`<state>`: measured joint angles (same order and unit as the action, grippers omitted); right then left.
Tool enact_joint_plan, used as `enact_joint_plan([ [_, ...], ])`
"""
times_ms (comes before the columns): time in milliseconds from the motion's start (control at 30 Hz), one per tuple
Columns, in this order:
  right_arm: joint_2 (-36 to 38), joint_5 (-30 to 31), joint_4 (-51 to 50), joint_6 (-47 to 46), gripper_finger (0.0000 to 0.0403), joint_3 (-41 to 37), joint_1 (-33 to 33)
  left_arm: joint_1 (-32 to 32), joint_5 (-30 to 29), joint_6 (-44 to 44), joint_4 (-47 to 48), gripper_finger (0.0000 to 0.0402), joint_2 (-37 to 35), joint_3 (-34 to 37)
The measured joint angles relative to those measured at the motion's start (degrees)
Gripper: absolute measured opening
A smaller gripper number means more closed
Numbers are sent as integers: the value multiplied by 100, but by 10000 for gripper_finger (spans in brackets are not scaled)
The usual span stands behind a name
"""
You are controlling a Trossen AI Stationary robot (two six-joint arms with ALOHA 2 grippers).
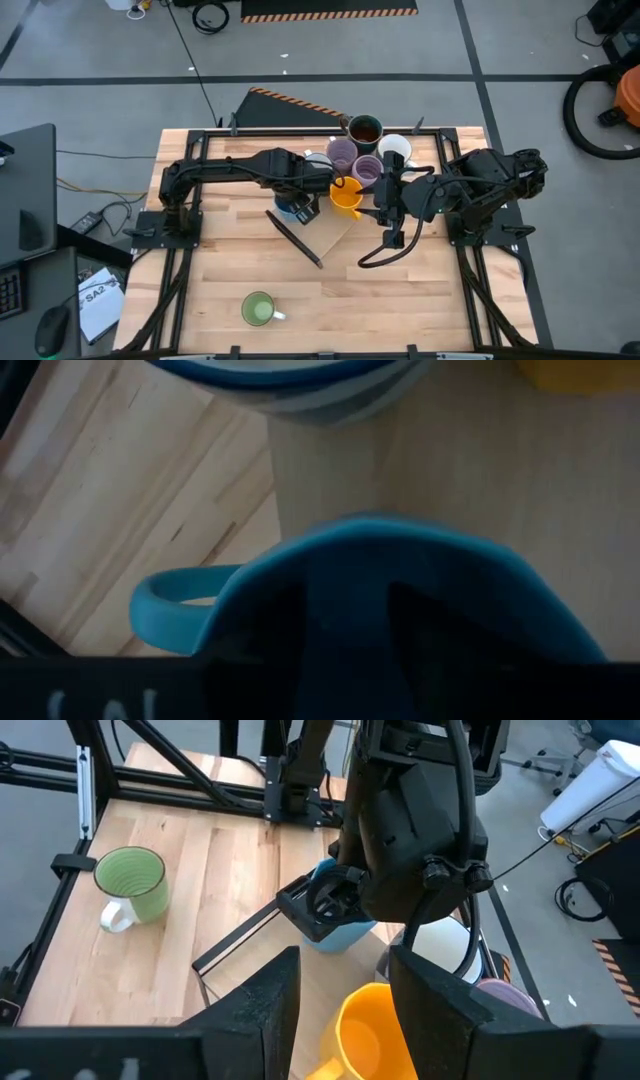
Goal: Place coffee mugs
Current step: Put the blue mug on the shelf, then put the green mug on the shelf
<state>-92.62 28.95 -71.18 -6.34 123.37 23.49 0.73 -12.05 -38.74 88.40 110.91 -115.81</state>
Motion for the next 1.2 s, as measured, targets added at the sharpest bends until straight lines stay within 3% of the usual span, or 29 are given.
enact_joint_plan([
  [500,0,61,1,-30,160,0,-4,-32,444,31,-4,155,-111,0],
  [867,0,169,95,-153,160,0,-4,-72,439,9,-283,155,-921,-10],
  [1067,2,373,120,-67,160,0,-15,-415,299,113,-730,155,-1555,-9],
  [1200,2,253,278,1,160,0,-49,-926,325,768,-1256,155,-1792,-14],
])
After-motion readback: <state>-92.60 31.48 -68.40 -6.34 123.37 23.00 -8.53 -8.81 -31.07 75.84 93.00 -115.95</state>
